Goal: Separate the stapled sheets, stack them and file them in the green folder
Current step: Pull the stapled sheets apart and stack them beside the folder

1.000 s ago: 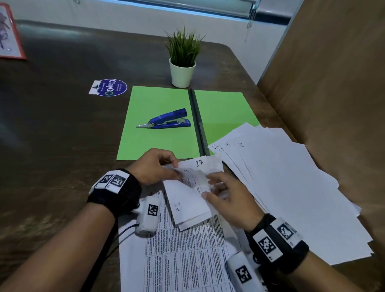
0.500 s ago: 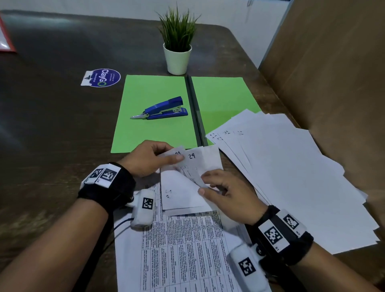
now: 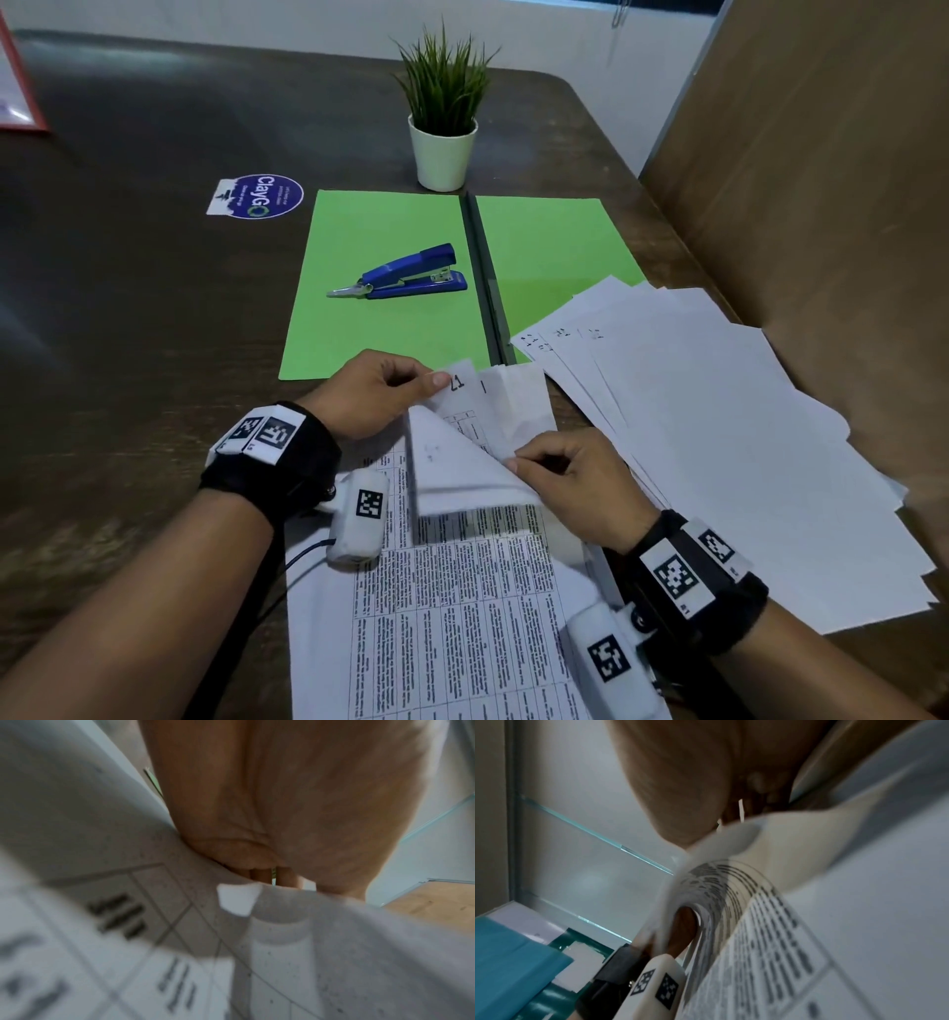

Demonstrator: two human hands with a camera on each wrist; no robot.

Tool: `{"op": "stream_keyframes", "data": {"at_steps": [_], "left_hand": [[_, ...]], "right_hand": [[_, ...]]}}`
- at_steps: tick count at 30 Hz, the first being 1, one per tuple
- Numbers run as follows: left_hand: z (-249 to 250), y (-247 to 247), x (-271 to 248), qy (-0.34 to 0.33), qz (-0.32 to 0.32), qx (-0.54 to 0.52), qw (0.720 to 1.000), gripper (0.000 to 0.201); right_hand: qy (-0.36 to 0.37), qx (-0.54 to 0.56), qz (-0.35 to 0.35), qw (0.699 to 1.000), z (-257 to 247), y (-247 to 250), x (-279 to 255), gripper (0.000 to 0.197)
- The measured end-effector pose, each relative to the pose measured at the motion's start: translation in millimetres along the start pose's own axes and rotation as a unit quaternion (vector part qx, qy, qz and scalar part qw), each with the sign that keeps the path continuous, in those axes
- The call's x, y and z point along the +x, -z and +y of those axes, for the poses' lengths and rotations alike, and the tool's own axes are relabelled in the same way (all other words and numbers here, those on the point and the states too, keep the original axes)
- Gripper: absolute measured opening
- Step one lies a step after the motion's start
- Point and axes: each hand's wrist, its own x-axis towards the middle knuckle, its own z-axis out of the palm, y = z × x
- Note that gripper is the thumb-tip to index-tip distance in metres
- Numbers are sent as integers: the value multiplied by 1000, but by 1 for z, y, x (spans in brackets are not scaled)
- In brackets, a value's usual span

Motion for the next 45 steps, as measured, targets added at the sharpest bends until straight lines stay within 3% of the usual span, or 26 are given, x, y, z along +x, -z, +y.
{"op": "stream_keyframes", "data": {"at_steps": [2,9,11,15,24,27,31,34,40,42,45], "left_hand": [[2,-1,0,8,2,1,1000,37],[-3,4,2,52,-30,-23,998,72],[-2,3,2,52,-13,-23,998,71],[9,-1,-5,41,-7,-10,999,46],[7,0,-5,43,-6,-43,998,59],[4,1,-3,47,-7,-49,998,46],[4,3,0,41,-13,-25,999,13],[3,5,2,53,-17,-11,998,13],[4,9,1,49,-38,2,998,24],[3,9,0,48,-42,-6,998,29],[2,9,0,57,-38,-46,997,27]], "right_hand": [[-7,-16,-5,1000,0,-1,1,11],[-2,-45,-11,999,-5,-1,-3,17],[-6,-54,-11,998,-8,-1,-4,17],[-6,-60,-11,998,-14,-4,-6,20],[-29,-60,-25,997,-22,-4,3,33],[-37,-53,-28,997,-21,-4,4,32],[-35,-21,-21,999,-20,-7,8,43],[-33,-23,-20,999,-23,-9,8,53],[-11,42,-46,998,-25,-10,5,10],[-4,82,-56,995,-31,-11,-1,14],[32,33,-78,996,-34,-13,-7,20]]}}
